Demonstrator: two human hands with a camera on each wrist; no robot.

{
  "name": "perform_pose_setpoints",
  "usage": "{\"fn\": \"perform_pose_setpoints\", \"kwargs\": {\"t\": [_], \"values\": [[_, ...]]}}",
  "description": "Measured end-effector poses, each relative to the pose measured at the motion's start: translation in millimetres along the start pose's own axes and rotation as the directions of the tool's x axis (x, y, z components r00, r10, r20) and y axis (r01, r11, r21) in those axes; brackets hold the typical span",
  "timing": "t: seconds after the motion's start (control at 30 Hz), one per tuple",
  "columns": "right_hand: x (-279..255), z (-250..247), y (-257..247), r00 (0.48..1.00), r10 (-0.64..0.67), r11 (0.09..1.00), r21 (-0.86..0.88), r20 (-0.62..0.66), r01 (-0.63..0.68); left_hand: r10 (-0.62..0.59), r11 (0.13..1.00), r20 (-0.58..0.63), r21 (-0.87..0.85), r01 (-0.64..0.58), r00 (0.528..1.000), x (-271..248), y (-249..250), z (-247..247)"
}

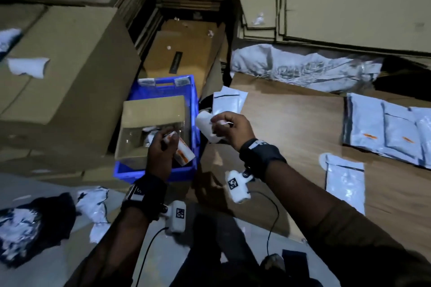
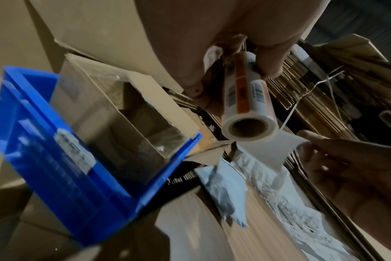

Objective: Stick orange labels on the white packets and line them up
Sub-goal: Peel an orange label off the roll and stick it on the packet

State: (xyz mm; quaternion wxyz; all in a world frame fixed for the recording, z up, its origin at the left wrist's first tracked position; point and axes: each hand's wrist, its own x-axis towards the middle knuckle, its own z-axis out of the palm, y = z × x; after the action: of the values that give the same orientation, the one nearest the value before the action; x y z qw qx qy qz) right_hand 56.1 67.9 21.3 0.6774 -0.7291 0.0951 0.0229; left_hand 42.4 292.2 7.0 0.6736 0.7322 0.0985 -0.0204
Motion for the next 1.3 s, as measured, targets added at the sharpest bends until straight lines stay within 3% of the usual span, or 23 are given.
{"fn": "perform_pose_setpoints", "kwargs": {"t": [0.17, 0.27, 0.37, 0.47, 0.6, 0.8, 0.93, 1.13, 1.3], "values": [[48.4, 91.4, 11.5, 0.991, 0.080, 0.994, 0.062, 0.102, -0.087, -0.025, 0.999, -0.041, 0.045, 0.027, 0.999, 23.8, -3.4, -59.8], [62.7, 126.7, 22.3, 0.959, 0.217, 0.964, 0.115, 0.184, -0.241, -0.002, 0.996, -0.034, 0.085, 0.004, 0.999, 31.8, -6.1, -80.3], [65.6, 140.8, 28.7, 0.923, 0.272, 0.956, 0.036, 0.273, -0.293, -0.002, 0.998, -0.028, 0.059, 0.003, 1.000, 36.7, -8.2, -88.7], [62.9, 132.7, 35.1, 0.939, 0.261, 0.965, -0.064, 0.222, -0.253, -0.010, 0.998, -0.008, 0.059, 0.010, 1.000, 42.0, -11.7, -86.4], [40.0, 98.0, 20.3, 0.942, 0.243, 0.960, 0.079, 0.230, -0.267, -0.021, 1.000, 0.045, 0.007, 0.020, 0.999, 42.3, -11.8, -61.7], [-19.9, 8.1, 8.3, 0.948, 0.071, 0.996, -0.068, 0.309, -0.052, -0.001, 0.997, 0.163, -0.073, 0.013, 0.987, 26.7, -1.1, 23.3], [-61.7, -56.9, 18.1, 0.987, 0.017, 0.993, -0.116, 0.160, 0.002, 0.021, 0.996, 0.303, -0.086, 0.005, 0.953, -0.7, 7.2, 95.0], [-129.6, -163.8, 11.9, 0.999, 0.032, 0.991, 0.129, -0.004, -0.031, 0.012, 0.995, 0.537, -0.092, 0.044, 0.844, -64.2, 31.5, 189.9], [-180.9, -237.1, 3.8, 0.996, 0.007, 0.994, 0.108, -0.086, 0.003, 0.034, 0.983, 0.693, -0.152, 0.100, 0.720, -120.6, 46.8, 255.6]]}}
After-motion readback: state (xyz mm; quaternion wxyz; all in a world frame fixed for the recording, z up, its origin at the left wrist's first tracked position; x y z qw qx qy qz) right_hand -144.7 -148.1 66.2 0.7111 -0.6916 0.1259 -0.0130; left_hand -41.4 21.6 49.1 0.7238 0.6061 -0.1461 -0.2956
